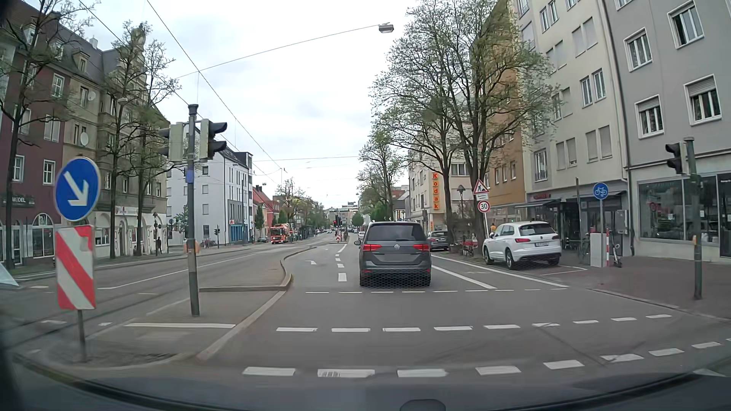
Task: Follow the waypoints while adhering to traffic rules and regulations
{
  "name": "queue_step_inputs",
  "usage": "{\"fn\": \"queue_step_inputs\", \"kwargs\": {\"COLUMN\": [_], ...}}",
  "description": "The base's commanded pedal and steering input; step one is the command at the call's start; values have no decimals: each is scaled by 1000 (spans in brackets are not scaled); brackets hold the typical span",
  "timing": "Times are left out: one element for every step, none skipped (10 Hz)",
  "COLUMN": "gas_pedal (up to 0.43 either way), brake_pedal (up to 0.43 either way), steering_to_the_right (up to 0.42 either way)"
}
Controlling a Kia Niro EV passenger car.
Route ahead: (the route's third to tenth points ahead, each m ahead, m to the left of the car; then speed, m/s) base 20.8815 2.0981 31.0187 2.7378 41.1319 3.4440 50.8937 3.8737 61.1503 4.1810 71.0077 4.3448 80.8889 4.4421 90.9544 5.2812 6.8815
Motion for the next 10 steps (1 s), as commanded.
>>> {"fn": "queue_step_inputs", "kwargs": {"gas_pedal": [110, 110, 110, 110, 110, 138, 197, 220, 220, 228], "brake_pedal": [0, 0, 0, 0, 0, 0, 0, 0, 0, 0], "steering_to_the_right": [-17, -18, -18, -17, -17, -16, -17, -20, -22, -22]}}
